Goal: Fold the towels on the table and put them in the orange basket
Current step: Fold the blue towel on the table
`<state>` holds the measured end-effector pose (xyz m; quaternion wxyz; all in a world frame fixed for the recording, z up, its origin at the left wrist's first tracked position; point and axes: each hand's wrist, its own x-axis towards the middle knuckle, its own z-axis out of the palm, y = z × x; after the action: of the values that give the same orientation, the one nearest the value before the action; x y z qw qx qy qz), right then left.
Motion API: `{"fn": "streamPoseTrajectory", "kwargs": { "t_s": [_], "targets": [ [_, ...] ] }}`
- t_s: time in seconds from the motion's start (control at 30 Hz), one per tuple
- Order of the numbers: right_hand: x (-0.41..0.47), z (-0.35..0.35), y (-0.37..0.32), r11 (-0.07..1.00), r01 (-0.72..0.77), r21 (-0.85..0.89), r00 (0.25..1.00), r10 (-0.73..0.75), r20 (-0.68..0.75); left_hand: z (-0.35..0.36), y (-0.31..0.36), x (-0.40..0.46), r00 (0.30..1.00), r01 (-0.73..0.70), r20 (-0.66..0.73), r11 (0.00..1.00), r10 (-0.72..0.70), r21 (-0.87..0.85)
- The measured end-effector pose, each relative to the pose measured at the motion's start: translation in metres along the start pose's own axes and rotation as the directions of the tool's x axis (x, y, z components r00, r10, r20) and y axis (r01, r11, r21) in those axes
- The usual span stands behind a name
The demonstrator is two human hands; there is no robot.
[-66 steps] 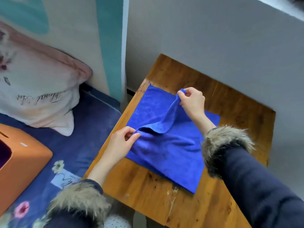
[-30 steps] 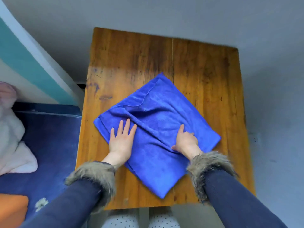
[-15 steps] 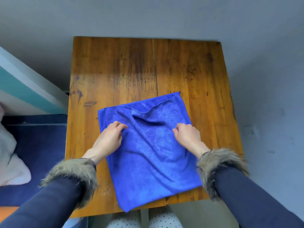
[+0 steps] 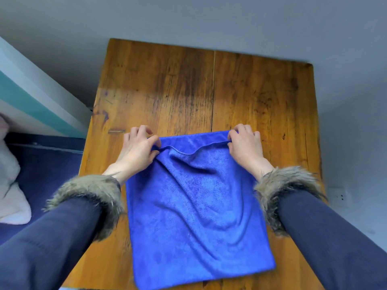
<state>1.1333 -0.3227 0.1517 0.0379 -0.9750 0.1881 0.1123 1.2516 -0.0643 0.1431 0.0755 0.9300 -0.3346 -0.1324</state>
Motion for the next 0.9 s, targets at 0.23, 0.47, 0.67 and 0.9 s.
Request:
{"fn": "streamPoseTrajectory", "kwargs": {
  "t_s": [0.23,0.47,0.67,0.9],
  "targets": [
    [0.011,-0.007,0.03,0.773,-0.321,0.548,0.943,0.317,0.104,-0.02,-0.026,0.002,0.971,0.224,0.089,0.974,-0.221,-0.028],
    [0.018,0.0,0.034,0.932,-0.061,0.357,0.998,0.067,-0.005,-0.02,-0.046,0.007,0.956,0.234,0.206,0.966,-0.208,-0.107],
    [0.026,-0.003,0.035,0.926,-0.045,0.376,0.998,0.023,0.061,-0.01,-0.047,0.004,0.96,0.255,0.175,0.939,-0.218,-0.231],
    [0.032,-0.01,0.03,0.93,-0.075,0.36,0.97,-0.016,0.242,-0.01,-0.041,0.003,0.942,0.306,0.217,0.923,-0.258,-0.232]
  ]
}}
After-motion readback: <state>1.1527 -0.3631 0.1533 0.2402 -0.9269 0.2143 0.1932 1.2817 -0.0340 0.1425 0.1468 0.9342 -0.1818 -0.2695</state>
